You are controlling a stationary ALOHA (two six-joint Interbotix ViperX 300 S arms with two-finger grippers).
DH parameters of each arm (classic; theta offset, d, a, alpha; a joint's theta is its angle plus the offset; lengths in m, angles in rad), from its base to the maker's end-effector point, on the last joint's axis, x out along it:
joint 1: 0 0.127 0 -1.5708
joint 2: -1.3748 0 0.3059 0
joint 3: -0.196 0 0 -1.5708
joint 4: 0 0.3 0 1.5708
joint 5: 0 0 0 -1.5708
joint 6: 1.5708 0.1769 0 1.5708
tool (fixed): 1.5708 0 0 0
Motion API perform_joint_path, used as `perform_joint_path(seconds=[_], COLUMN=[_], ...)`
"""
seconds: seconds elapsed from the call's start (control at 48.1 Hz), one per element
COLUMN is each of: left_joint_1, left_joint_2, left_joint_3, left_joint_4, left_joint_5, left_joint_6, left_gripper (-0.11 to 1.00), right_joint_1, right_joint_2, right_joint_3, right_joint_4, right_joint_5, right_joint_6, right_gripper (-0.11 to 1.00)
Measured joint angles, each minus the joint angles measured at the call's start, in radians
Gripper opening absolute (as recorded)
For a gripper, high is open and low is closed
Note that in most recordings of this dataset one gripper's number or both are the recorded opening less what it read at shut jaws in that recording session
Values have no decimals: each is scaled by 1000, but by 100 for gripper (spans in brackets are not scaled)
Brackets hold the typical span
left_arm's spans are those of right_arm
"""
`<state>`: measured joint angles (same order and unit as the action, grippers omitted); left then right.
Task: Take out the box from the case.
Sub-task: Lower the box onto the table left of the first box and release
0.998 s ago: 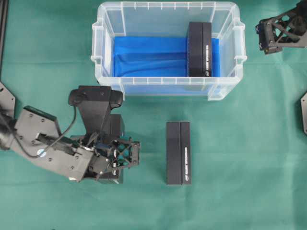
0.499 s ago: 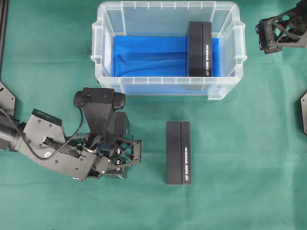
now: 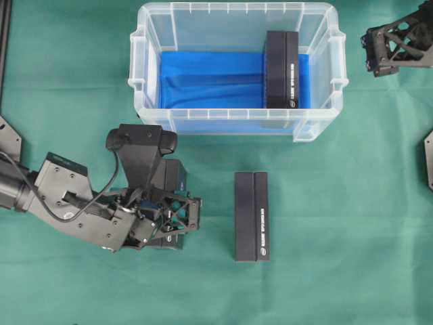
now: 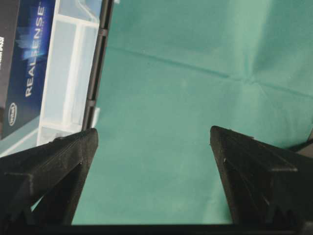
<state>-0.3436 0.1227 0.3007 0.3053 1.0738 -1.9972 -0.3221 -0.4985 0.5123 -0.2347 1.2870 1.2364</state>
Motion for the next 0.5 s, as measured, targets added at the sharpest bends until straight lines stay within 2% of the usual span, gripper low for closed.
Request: perform_joint_path(seconds=[0.062,0.125,0.499], left_joint_1=[0,0,0], left_joint_2=[-2,0,-14], left_joint_3=[0,0,0], left_joint_4=[0,0,-8], left_joint_5=[-2,0,-3], left_joint_6=[0,3,3], left_gripper=[90,98,98], right_joint_1=[0,-2,0], right_joint_2=[0,0,0], right_joint_3=[2,2,2], right_joint_4=[0,0,0], right_joint_5=[0,-2,0], right_joint_6=[2,0,0], right_gripper=[94,94,94])
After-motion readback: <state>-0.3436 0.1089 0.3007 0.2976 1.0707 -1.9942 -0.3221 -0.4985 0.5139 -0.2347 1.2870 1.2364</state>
